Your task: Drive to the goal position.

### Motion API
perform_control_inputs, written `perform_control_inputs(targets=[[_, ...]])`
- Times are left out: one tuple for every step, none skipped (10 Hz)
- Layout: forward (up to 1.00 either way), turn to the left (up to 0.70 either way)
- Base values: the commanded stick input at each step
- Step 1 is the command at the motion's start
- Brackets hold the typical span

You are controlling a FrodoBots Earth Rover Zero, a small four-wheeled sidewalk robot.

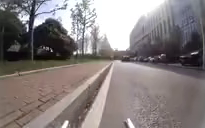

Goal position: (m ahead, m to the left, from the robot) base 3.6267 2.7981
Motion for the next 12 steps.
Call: perform_control_inputs(targets=[[0.7, -0.14], [0.7, -0.14], [0.7, -0.14], [0.7, -0.14], [0.7, -0.14], [0.7, -0.12], [0.7, -0.07], [0.7, 0.0], [0.7, 0.0], [0.7, 0.0], [0.7, 0.0], [0.7, 0.0]])
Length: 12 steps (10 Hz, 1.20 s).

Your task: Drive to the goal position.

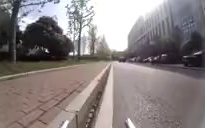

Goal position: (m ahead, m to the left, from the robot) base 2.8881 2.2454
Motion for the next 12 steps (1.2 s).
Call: perform_control_inputs(targets=[[0.7, 0.0], [0.7, 0.0], [0.7, 0.0], [0.7, 0.0], [0.7, -0.07], [0.7, -0.14], [0.7, -0.14], [0.55, -0.22], [0.45, -0.27], [0.23, -0.36], [0.0, -0.45], [0.0, -0.45]])
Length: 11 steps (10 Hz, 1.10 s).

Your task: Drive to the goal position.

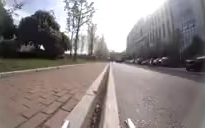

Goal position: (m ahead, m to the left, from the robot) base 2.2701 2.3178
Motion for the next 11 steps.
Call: perform_control_inputs(targets=[[0.0, -0.45], [0.0, -0.45], [0.0, -0.45], [0.0, -0.45], [0.0, -0.45], [0.0, -0.45], [0.0, -0.45], [0.0, -0.45], [0.0, -0.45], [0.0, -0.45], [0.04, -0.43]])
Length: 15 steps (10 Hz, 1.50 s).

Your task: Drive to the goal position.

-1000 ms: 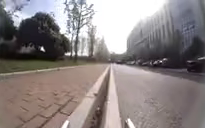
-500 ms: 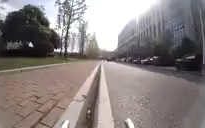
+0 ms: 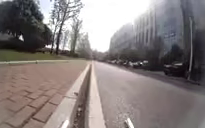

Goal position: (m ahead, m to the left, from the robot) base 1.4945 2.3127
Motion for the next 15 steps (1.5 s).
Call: perform_control_inputs(targets=[[0.45, -0.27], [0.45, -0.27], [0.45, -0.27], [0.45, -0.27], [0.45, -0.27], [0.45, -0.27], [0.45, -0.27], [0.45, -0.27], [0.45, -0.27], [0.45, -0.27], [0.45, -0.27], [0.45, -0.27], [0.45, -0.27], [0.45, -0.27], [0.45, -0.27]])
